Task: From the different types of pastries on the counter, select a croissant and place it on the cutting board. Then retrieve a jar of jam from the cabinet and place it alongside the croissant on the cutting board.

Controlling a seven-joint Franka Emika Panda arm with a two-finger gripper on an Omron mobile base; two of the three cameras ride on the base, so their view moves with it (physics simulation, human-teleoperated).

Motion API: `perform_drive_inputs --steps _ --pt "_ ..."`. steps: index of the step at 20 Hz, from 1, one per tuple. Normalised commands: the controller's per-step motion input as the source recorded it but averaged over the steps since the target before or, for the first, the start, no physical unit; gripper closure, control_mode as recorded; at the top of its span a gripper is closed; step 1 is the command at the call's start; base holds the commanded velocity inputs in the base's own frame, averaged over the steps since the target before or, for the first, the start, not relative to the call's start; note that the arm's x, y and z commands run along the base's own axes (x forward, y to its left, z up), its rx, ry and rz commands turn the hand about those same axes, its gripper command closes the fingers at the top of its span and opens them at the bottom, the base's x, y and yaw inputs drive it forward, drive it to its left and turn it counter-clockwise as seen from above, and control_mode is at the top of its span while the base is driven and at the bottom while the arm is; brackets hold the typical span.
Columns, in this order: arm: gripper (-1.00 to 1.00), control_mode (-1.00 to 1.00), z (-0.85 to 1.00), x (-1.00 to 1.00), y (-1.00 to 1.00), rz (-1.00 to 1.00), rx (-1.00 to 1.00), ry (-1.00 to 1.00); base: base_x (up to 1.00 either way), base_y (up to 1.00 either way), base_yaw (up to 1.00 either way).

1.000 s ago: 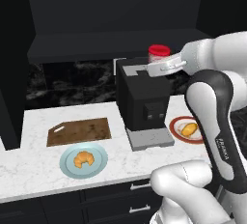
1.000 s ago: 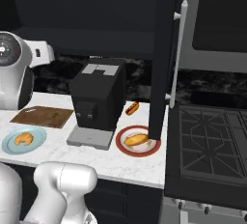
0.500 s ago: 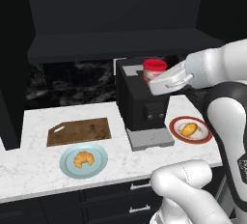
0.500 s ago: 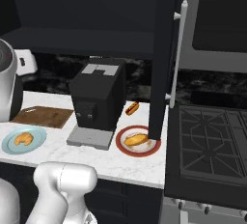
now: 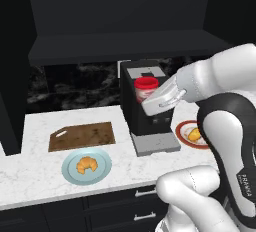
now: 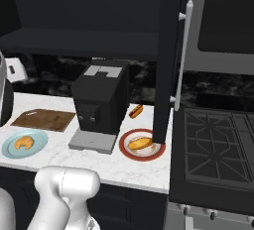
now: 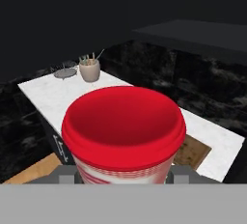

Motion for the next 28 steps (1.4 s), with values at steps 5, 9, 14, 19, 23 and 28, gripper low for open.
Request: perform_drive_inputs --steps 5,9,14,19,23,28 --pt "1.0 -1.0 -0.33 -0.07 0.3 0.0 -0.04 -0.07 0.0 0.0 0.0" --pt "1.0 -1.0 -0.24 0.0 0.32 0.0 -0.02 -0.02 0.0 0.0 0.0" --pt "1.0 -1.0 -0.3 0.0 0.24 -0.06 -0.09 0.0 0.0 0.0 0.0" --pt "1.0 -1.0 -0.21 0.0 0.16 -0.3 -0.11 -0.01 0.0 0.0 0.0" --pt "1.0 -1.0 0.0 0.0 0.15 -0.3 -0.03 -0.13 0.0 0.0 0.0" --pt "1.0 -1.0 0.0 0.0 0.07 -0.2 0.0 -0.13 0.0 0.0 0.0"
